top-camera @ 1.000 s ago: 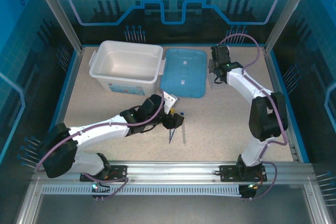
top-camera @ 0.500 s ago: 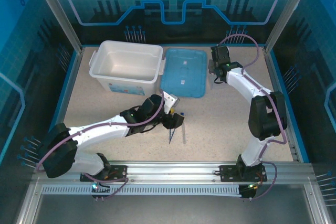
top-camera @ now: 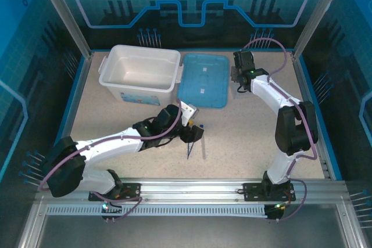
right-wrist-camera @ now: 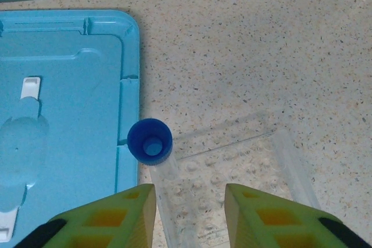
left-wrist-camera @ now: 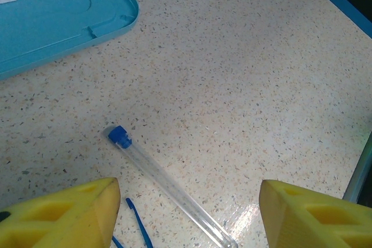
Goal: Organize the chemistry lab equipment
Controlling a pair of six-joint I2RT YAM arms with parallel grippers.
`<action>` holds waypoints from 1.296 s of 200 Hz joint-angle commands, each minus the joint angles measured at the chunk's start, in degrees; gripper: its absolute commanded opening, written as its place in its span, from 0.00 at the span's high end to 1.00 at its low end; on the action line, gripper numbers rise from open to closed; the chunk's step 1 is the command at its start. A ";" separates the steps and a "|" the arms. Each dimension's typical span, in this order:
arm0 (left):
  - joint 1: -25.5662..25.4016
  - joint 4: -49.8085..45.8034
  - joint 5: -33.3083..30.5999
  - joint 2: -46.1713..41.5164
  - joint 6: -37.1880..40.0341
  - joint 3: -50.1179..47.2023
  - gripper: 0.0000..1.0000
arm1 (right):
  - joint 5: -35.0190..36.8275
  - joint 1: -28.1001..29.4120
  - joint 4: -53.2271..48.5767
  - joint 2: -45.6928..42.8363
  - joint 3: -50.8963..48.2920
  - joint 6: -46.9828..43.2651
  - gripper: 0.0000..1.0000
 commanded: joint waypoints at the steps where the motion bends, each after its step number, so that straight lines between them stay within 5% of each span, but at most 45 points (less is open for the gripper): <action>1: -0.33 0.15 -0.61 -1.22 0.65 0.03 0.34 | -0.01 -0.74 -1.19 -3.36 1.59 -0.33 0.59; 67: -0.33 -2.04 -2.31 -0.99 1.96 1.87 0.34 | 0.26 1.14 -4.08 -12.15 -0.34 -0.60 0.50; 159: 2.66 -4.83 -4.70 0.90 0.60 4.04 0.35 | -5.02 15.15 -8.06 -25.82 -18.25 6.87 0.58; 259: 8.78 -4.96 -7.30 -1.75 -1.80 2.17 0.35 | -9.21 27.97 -6.64 -20.22 -26.61 14.19 0.65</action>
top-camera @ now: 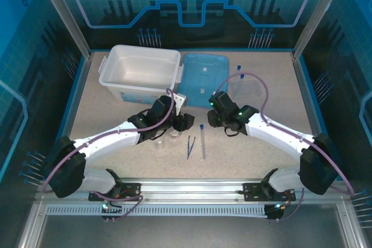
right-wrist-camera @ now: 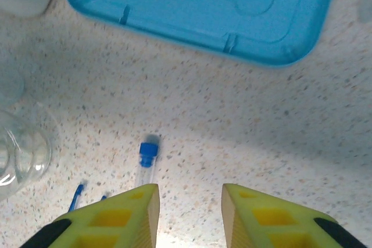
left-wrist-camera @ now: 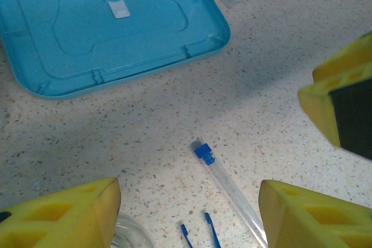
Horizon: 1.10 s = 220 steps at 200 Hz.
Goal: Organize the chemistry lab equipment
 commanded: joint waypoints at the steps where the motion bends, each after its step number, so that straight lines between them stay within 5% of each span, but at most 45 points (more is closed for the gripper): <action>1: 1.17 -0.44 -1.31 -2.09 -1.53 -0.37 0.35 | -0.96 1.93 0.82 2.81 -1.17 2.92 0.65; 220: 4.45 2.29 0.02 -4.09 -2.59 -4.14 0.35 | -3.37 6.27 3.42 21.18 3.75 5.06 0.69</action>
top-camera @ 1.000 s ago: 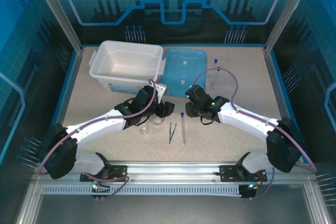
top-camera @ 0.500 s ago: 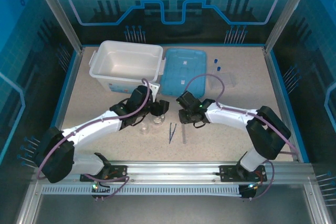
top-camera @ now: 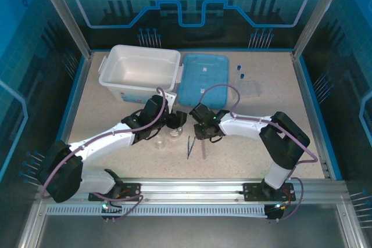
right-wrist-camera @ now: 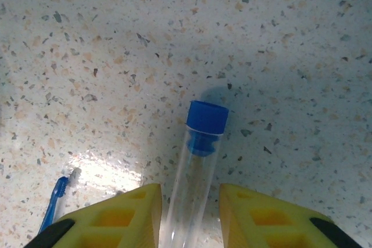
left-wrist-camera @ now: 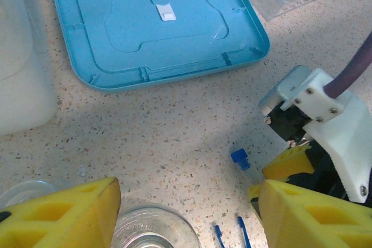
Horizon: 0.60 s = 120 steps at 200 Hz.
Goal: Organize the chemistry lab equipment
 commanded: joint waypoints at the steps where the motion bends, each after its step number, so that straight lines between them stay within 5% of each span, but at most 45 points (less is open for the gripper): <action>1: 0.40 0.90 0.83 -1.22 -1.10 -0.62 0.35 | 1.16 0.31 -1.33 1.89 1.80 0.75 0.69; 120: 0.39 0.88 3.09 -0.94 -1.74 0.03 0.35 | 4.70 0.00 -4.42 8.15 3.97 -0.41 0.78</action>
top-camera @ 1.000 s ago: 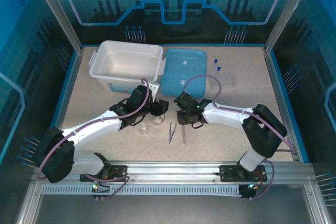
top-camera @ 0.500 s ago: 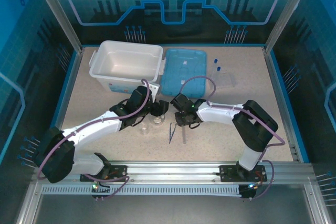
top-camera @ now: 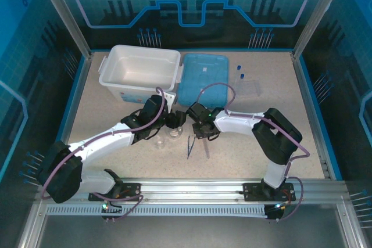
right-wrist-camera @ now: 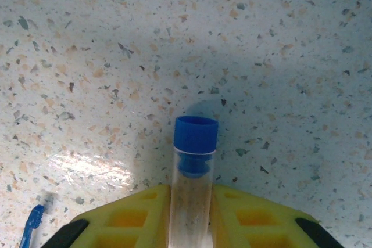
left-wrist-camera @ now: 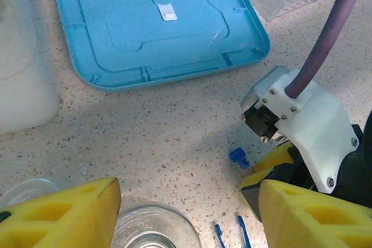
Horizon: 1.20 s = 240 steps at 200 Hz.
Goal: Organize the chemistry lab equipment
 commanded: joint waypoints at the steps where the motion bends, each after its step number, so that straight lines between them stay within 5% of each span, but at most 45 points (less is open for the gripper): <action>1: 0.04 1.18 2.47 -0.67 -1.38 0.07 0.35 | 2.73 0.02 -0.80 3.70 -0.16 -0.16 0.78; 75: -0.06 1.19 3.76 -0.78 -1.60 0.22 0.35 | 3.25 -0.27 0.01 -0.20 -2.23 0.47 0.85; 160: -4.96 2.37 6.92 2.85 -1.54 3.94 0.34 | 0.05 -7.38 2.20 -15.93 -7.96 0.73 0.86; 240: -8.17 12.20 19.04 8.77 -9.77 6.21 0.34 | -6.05 -14.43 7.28 -32.16 -14.94 5.29 0.87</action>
